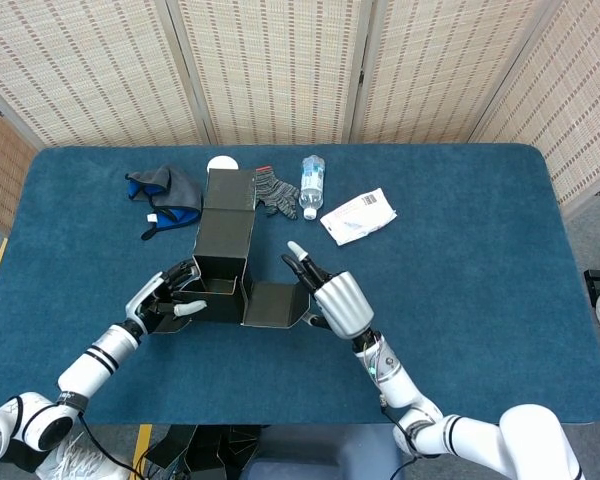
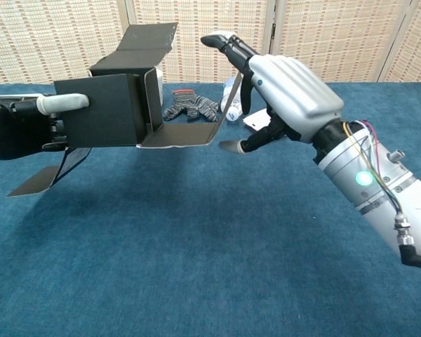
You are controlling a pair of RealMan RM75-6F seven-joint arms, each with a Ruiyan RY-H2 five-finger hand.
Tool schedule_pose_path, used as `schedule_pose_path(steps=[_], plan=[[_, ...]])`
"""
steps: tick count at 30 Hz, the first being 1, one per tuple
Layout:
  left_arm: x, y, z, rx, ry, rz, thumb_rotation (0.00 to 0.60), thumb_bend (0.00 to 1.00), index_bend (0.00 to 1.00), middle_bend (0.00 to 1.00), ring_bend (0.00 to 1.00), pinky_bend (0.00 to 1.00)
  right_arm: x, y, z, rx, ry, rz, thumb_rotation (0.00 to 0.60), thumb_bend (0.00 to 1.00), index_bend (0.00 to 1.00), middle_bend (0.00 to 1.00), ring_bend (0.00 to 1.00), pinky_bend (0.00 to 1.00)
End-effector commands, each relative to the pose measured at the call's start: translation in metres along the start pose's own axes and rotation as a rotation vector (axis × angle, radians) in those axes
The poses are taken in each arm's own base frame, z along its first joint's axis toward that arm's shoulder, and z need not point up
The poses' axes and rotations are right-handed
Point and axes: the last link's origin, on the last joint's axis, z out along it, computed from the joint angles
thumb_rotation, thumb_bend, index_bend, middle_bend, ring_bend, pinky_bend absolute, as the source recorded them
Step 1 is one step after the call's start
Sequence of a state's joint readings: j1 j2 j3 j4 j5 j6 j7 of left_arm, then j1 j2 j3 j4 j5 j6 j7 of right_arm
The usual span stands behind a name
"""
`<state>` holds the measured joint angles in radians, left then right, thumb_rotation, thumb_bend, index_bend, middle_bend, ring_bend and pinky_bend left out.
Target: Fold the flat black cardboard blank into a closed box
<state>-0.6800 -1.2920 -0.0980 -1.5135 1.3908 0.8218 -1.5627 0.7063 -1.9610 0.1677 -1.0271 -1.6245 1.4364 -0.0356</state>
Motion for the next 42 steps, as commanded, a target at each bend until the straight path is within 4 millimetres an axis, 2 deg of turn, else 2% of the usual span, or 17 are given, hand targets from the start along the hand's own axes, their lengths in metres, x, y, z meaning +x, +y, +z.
schedule_pose_path(steps=[1, 10, 23, 42], plan=[[0.0, 0.002, -0.001, 0.003, 0.003, -0.007, 0.6, 0.1, 0.2, 0.25, 0.63, 0.89, -0.006, -0.005, 0.005, 0.008, 0.017, 0.007, 0.6, 0.0, 0.0, 0.0, 0.56, 1.0], [-0.01, 0.001, -0.004, 0.029, -0.031, -0.004, 0.6, 0.09, 0.2, 0.25, 0.63, 0.89, -0.012, -0.019, 0.02, 0.041, 0.098, 0.0, 0.6, 0.0, 0.0, 0.0, 0.55, 1.0], [-0.012, -0.01, 0.0, 0.025, -0.06, 0.112, 0.6, 0.09, 0.19, 0.25, 0.63, 0.89, -0.014, -0.032, 0.04, 0.116, 0.087, -0.022, 0.6, 0.0, 0.0, 0.0, 0.55, 1.0], [-0.014, -0.033, 0.01, 0.031, -0.065, 0.231, 0.6, 0.1, 0.18, 0.23, 0.63, 0.89, -0.031, -0.033, 0.044, 0.213, -0.065, -0.091, 0.6, 0.0, 0.0, 0.04, 0.61, 1.0]])
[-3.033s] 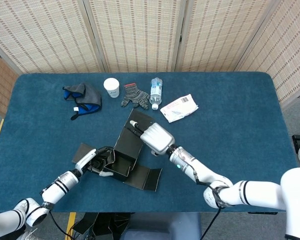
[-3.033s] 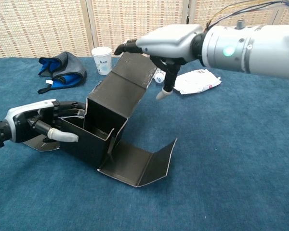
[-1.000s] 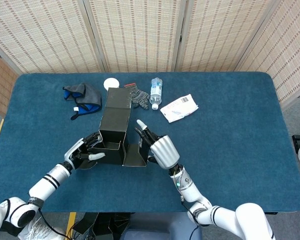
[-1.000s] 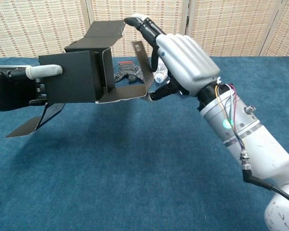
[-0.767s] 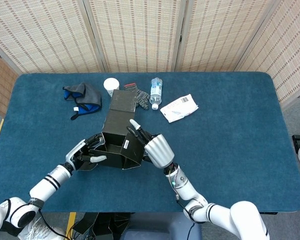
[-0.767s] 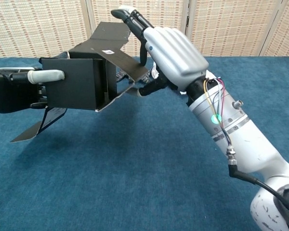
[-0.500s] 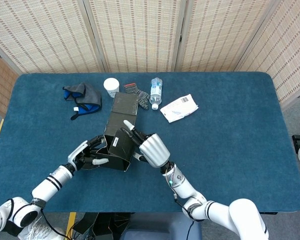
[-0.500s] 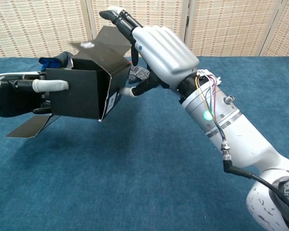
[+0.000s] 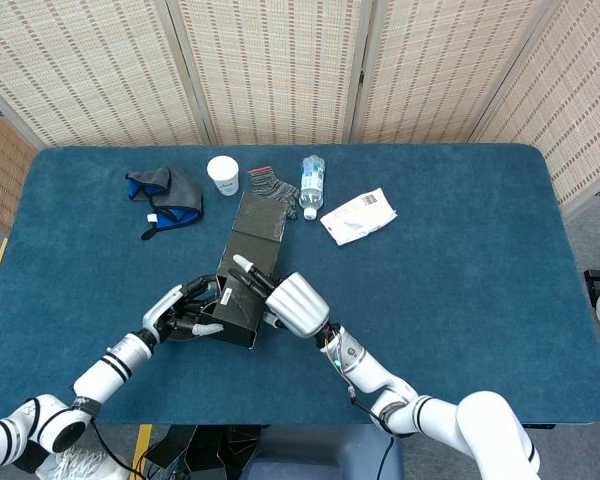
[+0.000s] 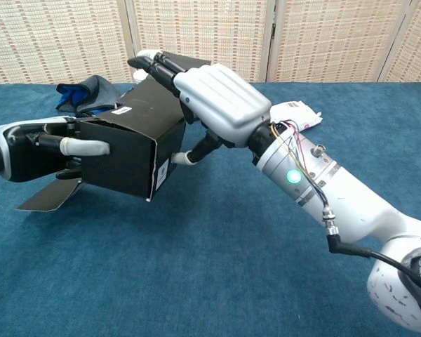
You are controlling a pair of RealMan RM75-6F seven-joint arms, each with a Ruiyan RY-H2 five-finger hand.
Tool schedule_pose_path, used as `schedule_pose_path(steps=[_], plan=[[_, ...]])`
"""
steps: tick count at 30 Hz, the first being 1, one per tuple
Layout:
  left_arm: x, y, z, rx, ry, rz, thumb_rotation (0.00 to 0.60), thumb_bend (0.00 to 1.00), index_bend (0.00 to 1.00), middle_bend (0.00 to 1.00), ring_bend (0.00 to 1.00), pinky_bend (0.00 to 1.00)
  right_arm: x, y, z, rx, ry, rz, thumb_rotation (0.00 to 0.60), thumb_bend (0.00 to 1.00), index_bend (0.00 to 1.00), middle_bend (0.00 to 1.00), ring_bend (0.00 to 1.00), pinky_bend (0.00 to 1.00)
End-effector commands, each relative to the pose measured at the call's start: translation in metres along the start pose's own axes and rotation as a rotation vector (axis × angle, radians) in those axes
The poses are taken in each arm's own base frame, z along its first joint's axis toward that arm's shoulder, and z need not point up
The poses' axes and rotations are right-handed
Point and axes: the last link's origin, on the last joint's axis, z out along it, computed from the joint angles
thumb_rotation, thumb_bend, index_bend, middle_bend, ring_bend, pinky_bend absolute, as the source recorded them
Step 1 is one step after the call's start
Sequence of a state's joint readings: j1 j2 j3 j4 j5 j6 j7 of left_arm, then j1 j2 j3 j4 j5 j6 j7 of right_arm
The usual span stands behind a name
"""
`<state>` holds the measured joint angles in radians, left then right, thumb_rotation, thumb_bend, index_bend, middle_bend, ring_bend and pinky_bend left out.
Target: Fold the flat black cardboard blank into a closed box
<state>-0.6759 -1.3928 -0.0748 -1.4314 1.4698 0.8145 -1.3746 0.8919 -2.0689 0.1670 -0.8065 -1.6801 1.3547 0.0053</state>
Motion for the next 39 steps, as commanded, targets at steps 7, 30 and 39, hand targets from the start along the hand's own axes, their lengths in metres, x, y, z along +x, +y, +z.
schedule_pose_path(steps=[7, 30, 39], plan=[[-0.006, -0.015, 0.005, 0.011, -0.017, 0.093, 0.6, 0.1, 0.18, 0.22, 0.63, 0.89, -0.006, 0.0, 0.0, 0.026, -0.042, -0.03, 0.6, 0.0, 0.0, 0.09, 0.63, 1.0], [-0.012, -0.031, 0.019, -0.031, -0.009, 0.371, 0.6, 0.1, 0.16, 0.19, 0.63, 0.89, -0.018, 0.021, -0.029, 0.101, -0.102, -0.055, 0.6, 0.0, 0.03, 0.18, 0.67, 1.0], [-0.016, -0.035, 0.022, -0.011, -0.012, 0.391, 0.6, 0.1, 0.16, 0.18, 0.63, 0.89, -0.022, 0.024, -0.032, 0.117, -0.117, -0.07, 0.6, 0.0, 0.04, 0.18, 0.67, 1.0]])
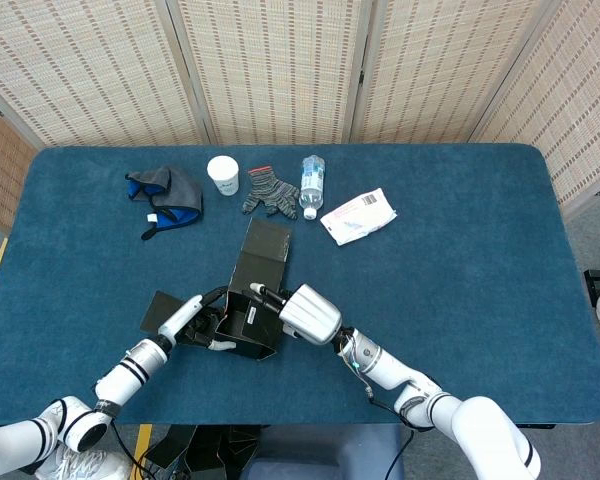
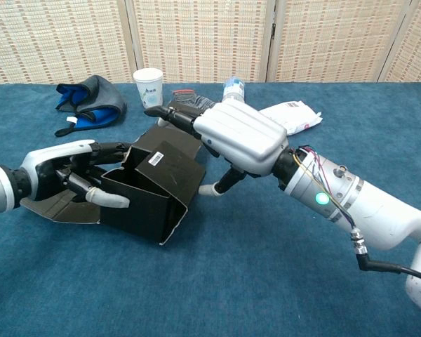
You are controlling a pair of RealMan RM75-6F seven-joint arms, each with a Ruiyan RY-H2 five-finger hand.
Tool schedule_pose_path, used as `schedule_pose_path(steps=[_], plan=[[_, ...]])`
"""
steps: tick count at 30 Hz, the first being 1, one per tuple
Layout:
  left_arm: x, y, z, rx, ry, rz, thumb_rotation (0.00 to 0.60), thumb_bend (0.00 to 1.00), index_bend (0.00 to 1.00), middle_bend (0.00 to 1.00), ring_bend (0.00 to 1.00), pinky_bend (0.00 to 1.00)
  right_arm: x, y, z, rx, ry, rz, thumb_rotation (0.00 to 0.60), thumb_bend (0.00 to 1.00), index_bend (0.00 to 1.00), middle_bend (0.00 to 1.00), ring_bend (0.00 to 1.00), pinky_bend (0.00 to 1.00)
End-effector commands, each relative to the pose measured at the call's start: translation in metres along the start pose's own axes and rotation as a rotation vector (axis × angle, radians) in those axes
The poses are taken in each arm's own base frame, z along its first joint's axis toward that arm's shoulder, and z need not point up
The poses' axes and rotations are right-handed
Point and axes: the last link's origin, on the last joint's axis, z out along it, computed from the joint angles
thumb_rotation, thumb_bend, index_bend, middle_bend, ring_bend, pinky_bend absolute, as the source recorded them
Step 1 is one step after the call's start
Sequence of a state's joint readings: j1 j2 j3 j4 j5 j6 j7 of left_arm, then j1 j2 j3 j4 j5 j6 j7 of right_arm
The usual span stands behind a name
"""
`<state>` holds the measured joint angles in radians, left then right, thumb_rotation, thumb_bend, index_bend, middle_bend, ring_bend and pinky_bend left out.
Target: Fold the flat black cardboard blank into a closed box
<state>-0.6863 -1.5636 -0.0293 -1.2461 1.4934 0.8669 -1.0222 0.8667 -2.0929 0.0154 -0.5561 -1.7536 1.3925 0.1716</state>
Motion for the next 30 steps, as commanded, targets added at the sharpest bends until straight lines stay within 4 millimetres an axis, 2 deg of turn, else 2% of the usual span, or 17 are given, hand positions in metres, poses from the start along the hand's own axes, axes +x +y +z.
schedule_pose_path(steps=[1, 15, 21, 26, 30], plan=[[-0.003, -0.001, 0.001, 0.005, -0.005, 0.004, 0.6, 0.1, 0.16, 0.18, 0.63, 0.89, -0.002, -0.003, 0.003, 0.009, -0.006, 0.0, 0.6, 0.0, 0.04, 0.18, 0.67, 1.0], [-0.002, -0.004, -0.001, 0.005, 0.016, 0.051, 0.6, 0.09, 0.15, 0.18, 0.63, 0.89, -0.004, -0.013, 0.018, 0.051, 0.005, -0.006, 0.6, 0.0, 0.05, 0.19, 0.67, 1.0], [-0.001, -0.005, -0.001, 0.006, 0.021, 0.063, 0.6, 0.1, 0.15, 0.18, 0.63, 0.89, -0.005, -0.015, 0.019, 0.095, -0.016, -0.001, 0.6, 0.0, 0.13, 0.25, 0.69, 1.0], [-0.001, -0.006, -0.001, 0.007, 0.028, 0.067, 0.6, 0.1, 0.15, 0.18, 0.63, 0.89, -0.004, -0.014, 0.02, 0.11, -0.024, -0.001, 0.6, 0.01, 0.25, 0.33, 0.72, 1.0], [-0.001, -0.006, -0.001, 0.005, 0.031, 0.08, 0.6, 0.1, 0.15, 0.18, 0.63, 0.89, -0.003, -0.013, 0.021, 0.127, -0.044, -0.02, 0.6, 0.02, 0.29, 0.35, 0.73, 1.0]])
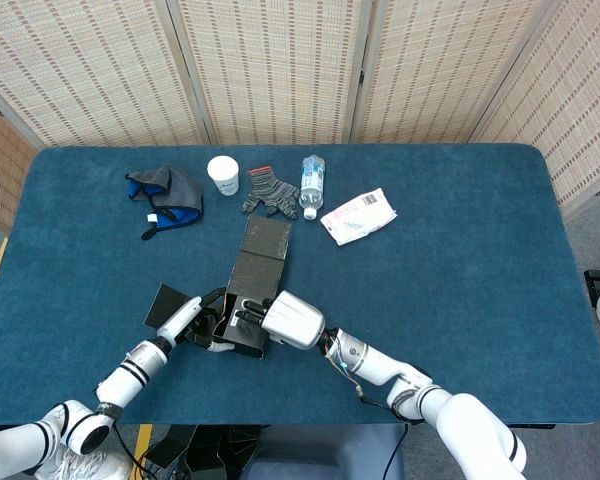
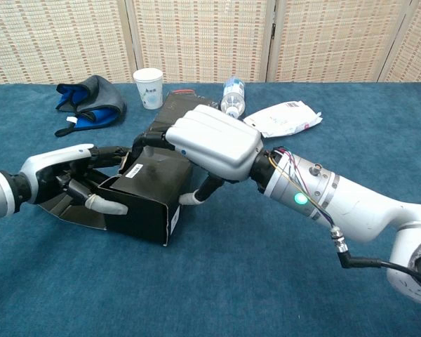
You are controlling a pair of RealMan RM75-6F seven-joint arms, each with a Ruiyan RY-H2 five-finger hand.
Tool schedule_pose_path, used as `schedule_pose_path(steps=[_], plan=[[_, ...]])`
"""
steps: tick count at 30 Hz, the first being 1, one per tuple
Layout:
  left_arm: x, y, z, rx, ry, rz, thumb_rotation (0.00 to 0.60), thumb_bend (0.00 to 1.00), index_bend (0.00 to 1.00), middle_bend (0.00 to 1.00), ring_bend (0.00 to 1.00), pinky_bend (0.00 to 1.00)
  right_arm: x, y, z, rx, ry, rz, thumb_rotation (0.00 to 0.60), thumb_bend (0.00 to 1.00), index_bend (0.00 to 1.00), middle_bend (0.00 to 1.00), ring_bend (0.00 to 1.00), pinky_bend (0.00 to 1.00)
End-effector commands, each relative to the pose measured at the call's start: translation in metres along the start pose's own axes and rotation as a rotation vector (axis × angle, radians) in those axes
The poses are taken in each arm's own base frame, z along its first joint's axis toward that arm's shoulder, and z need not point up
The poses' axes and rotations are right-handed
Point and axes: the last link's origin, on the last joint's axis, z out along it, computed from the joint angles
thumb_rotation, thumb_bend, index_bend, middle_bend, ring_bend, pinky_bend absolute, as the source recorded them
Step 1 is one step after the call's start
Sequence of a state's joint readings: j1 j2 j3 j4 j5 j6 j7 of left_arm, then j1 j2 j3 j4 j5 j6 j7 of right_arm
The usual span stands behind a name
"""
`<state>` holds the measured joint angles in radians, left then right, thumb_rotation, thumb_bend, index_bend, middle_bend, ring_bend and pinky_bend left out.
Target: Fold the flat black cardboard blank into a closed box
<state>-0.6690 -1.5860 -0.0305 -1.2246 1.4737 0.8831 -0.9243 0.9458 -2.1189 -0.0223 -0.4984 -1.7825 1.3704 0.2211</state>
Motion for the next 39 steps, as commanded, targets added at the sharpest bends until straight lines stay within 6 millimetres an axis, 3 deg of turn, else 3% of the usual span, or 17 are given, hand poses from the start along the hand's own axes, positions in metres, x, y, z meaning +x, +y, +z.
schedule_pose_path(steps=[1, 19, 39], plan=[[-0.0001, 0.0, 0.0002, -0.002, 0.0, 0.008, 0.6, 0.1, 0.15, 0.18, 0.63, 0.89, 0.0002, 0.0011, 0.0002, 0.012, -0.017, -0.014, 0.6, 0.02, 0.29, 0.36, 0.73, 1.0], [0.0016, 0.0002, -0.0001, 0.002, 0.004, -0.006, 0.6, 0.1, 0.15, 0.17, 0.63, 0.89, 0.0022, 0.0023, 0.0015, 0.028, -0.069, -0.04, 0.6, 0.02, 0.47, 0.42, 0.75, 1.0], [0.0017, -0.0005, -0.0005, 0.002, 0.005, -0.01, 0.6, 0.09, 0.15, 0.17, 0.63, 0.89, 0.001, 0.0019, 0.0071, 0.031, -0.122, -0.075, 0.6, 0.02, 0.49, 0.42, 0.75, 1.0]])
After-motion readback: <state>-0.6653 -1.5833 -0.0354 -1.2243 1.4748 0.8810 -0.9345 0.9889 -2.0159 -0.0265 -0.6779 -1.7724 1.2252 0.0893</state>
